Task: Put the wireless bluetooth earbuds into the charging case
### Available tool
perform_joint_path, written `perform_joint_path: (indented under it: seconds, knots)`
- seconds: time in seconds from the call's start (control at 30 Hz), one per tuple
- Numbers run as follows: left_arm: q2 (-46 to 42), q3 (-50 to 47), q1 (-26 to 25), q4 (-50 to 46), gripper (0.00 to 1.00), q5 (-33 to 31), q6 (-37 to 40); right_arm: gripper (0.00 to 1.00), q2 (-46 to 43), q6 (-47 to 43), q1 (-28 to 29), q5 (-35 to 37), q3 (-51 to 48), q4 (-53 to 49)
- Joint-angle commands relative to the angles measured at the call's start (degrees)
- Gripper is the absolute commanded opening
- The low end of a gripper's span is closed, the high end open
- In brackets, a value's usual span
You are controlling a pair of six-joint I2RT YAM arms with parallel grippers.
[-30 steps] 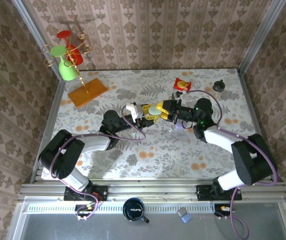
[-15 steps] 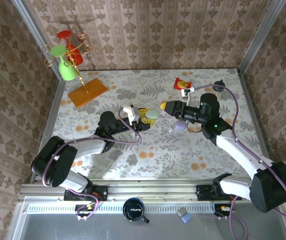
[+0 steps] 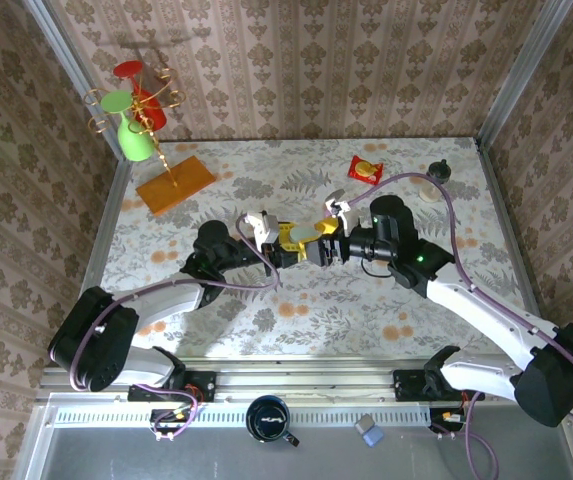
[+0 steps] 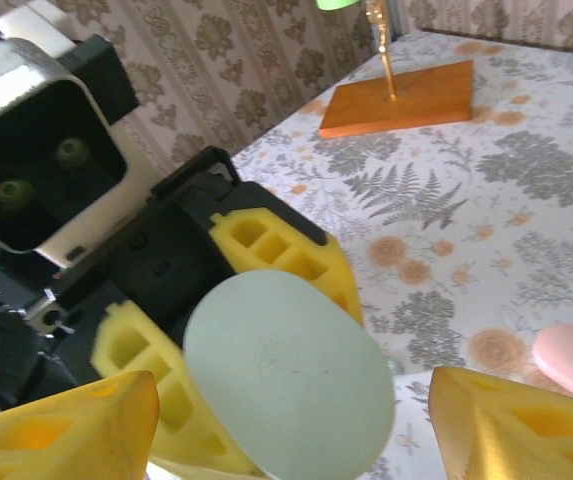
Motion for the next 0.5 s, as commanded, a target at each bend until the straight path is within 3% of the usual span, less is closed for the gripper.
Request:
perform_joint_path:
  seconds: [0.0, 0.23, 0.47]
  knots:
    - [-1.77, -0.45, 0.43, 1.63, 0.32, 1.5, -1.63, 0.73, -0.51, -3.56, 0.27, 6.57, 1.08, -0.68]
    - [-1.57, -0.56, 0.58, 2.92, 0.32, 1.97, -2.85, 0.73, -2.9, -4.31, 0.27, 9.81, -0.8, 1.59]
    - [-1.4, -0.46, 0.52, 2.94, 0.32, 1.43, -3.06, 0.73, -3.5, -6.9, 0.27, 6.03, -1.95, 0.69]
